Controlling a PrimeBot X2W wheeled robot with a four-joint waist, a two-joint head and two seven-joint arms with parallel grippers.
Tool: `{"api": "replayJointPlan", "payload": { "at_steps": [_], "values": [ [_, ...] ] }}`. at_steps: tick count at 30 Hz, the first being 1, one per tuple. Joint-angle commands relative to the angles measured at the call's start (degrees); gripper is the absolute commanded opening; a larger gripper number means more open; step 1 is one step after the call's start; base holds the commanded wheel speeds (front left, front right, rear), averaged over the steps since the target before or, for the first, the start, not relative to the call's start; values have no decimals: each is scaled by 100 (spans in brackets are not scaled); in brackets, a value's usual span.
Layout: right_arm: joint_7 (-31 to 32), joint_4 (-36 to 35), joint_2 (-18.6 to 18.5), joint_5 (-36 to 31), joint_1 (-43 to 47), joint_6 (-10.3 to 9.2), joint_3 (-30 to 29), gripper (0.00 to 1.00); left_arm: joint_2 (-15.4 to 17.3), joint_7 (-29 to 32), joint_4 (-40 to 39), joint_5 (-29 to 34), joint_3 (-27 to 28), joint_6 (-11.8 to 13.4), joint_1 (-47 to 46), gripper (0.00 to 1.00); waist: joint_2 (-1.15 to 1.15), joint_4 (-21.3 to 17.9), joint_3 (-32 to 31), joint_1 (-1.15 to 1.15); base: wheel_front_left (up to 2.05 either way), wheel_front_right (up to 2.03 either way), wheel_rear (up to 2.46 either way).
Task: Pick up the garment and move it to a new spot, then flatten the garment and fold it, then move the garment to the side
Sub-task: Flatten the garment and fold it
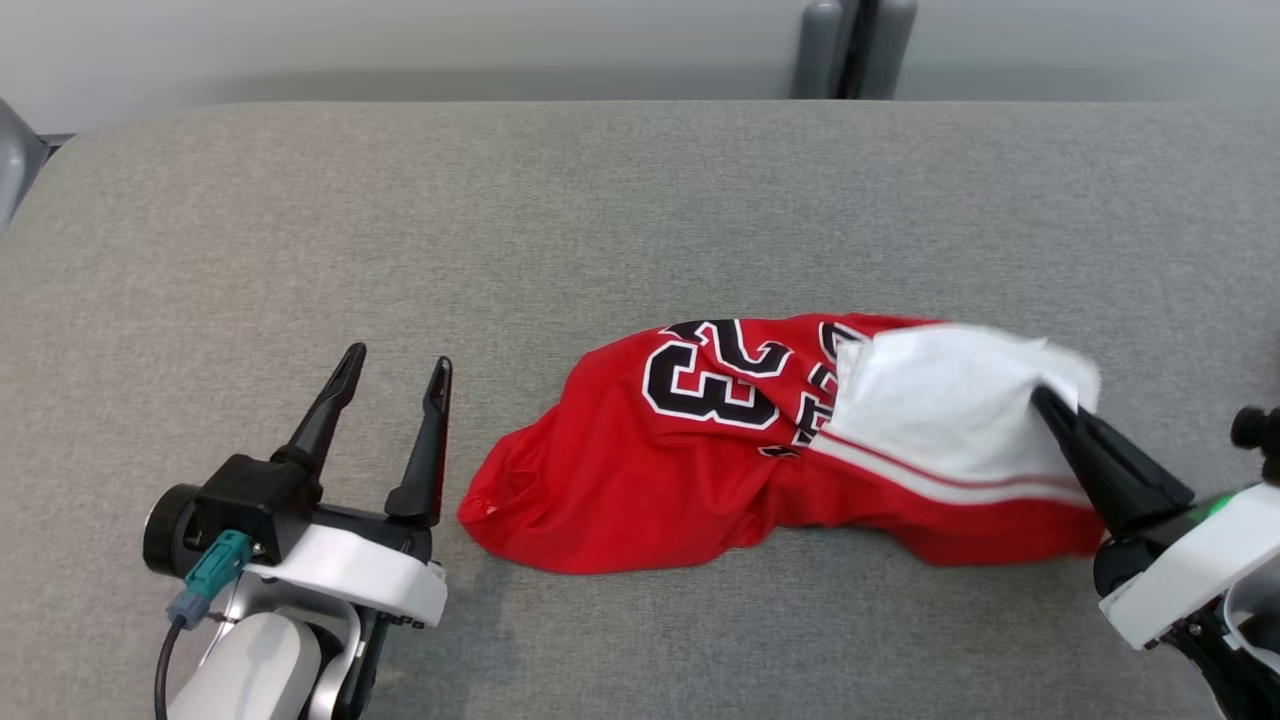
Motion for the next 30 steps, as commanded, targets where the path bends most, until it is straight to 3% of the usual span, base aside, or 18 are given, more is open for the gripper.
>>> {"api": "replayJointPlan", "payload": {
  "at_steps": [1,8,9,10,11,16,20,25,30],
  "values": [
    [12,129,-3,-89,52,3,-53,0,62,21,-13,-4,14,24,52,100,0,-72,8,0,0,0,0],
    [-383,1023,267,-116,-153,3,231,2,120,128,-96,23,-29,54,-7,100,0,-175,24,0,0,0,0],
    [-453,1114,294,-110,-192,2,279,22,122,135,-110,22,-32,57,-1,100,0,-182,19,0,0,0,0],
    [-525,1190,303,-124,-219,3,334,50,133,134,-116,19,-32,62,9,100,0,-188,12,0,0,0,0],
    [-605,1264,316,-154,-228,3,356,100,145,130,-121,15,-27,67,27,100,0,-196,-4,0,0,0,0],
    [-1000,1514,461,-446,-16,3,184,100,163,110,-164,-40,27,157,172,100,0,-228,-151,0,0,0,0],
    [-1279,1460,719,-947,239,3,-330,100,192,65,-267,-103,159,296,330,100,0,-270,-282,0,0,0,0],
    [-1502,868,1190,-1982,454,3,-1142,100,251,-19,-430,-159,362,481,549,100,0,-340,-412,0,0,0,0],
    [-1269,12,1600,-2771,634,2,-1408,100,316,-30,-558,-152,432,581,743,100,0,-365,-579,0,0,0,0]
  ]
}}
